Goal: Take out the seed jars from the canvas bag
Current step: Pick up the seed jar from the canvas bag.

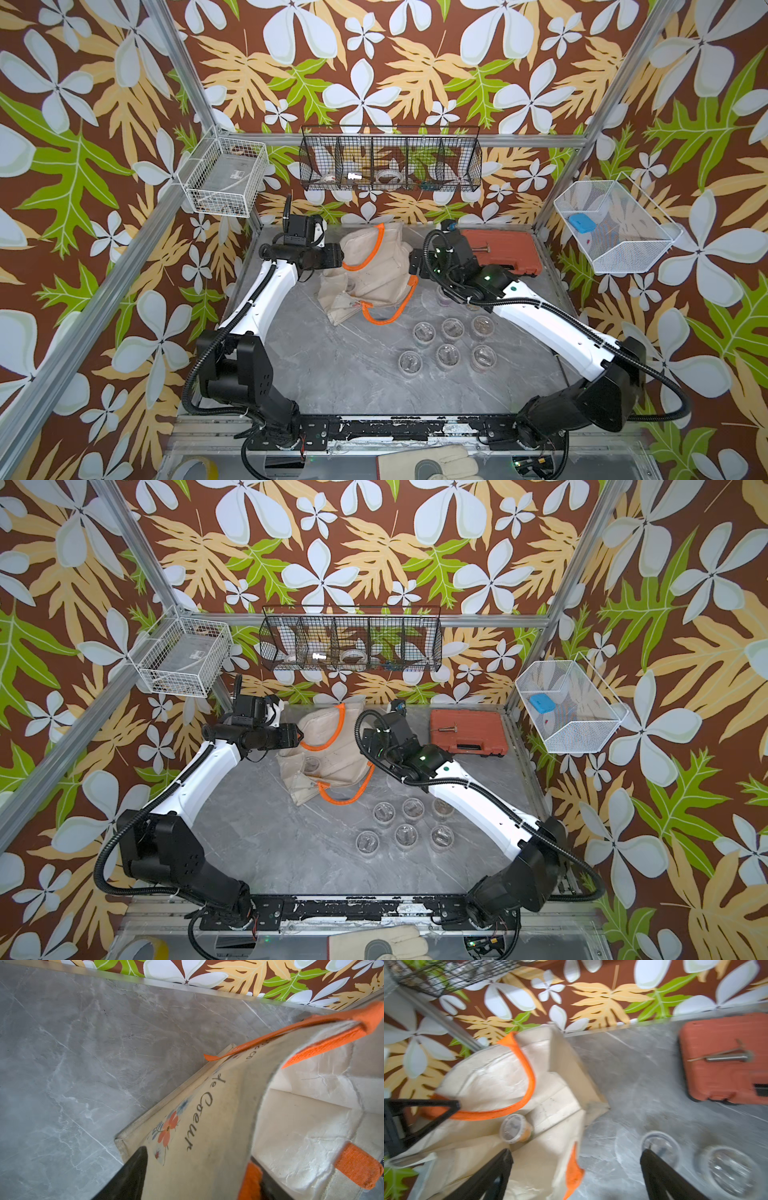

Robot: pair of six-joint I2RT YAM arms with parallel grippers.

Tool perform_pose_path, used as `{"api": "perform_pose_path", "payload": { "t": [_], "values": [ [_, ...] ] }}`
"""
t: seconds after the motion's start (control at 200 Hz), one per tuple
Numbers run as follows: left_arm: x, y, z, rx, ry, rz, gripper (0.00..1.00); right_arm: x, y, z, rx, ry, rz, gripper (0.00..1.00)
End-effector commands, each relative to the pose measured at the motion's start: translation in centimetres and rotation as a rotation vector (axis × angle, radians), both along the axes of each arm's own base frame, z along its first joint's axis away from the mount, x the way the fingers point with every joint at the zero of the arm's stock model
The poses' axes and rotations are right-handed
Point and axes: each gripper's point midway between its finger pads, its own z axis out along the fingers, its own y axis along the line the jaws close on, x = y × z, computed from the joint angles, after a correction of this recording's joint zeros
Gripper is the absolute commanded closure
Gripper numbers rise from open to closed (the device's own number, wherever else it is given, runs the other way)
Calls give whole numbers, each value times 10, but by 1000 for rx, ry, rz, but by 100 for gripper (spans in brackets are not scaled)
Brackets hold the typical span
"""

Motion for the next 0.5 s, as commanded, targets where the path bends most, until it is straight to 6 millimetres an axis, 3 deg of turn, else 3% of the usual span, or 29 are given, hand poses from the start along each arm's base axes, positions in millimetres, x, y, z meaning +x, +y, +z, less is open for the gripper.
{"api": "perform_pose_path", "payload": {
  "t": [0.0,0.1,0.24,0.35,0.495],
  "values": [
    [3,-4,1,14,-5,-5,47,4,30,0,4,3,77,2],
    [8,-5,9,6,-31,-5,77,8,58,-13,-11,27,129,2],
    [15,-9,26,19,-92,-18,100,2,93,-45,-18,76,178,3],
    [17,-19,36,12,-129,-51,100,-10,121,-72,-12,117,213,3],
    [16,-29,44,-15,-169,-94,100,-31,160,-83,-4,127,280,3]
  ]
}}
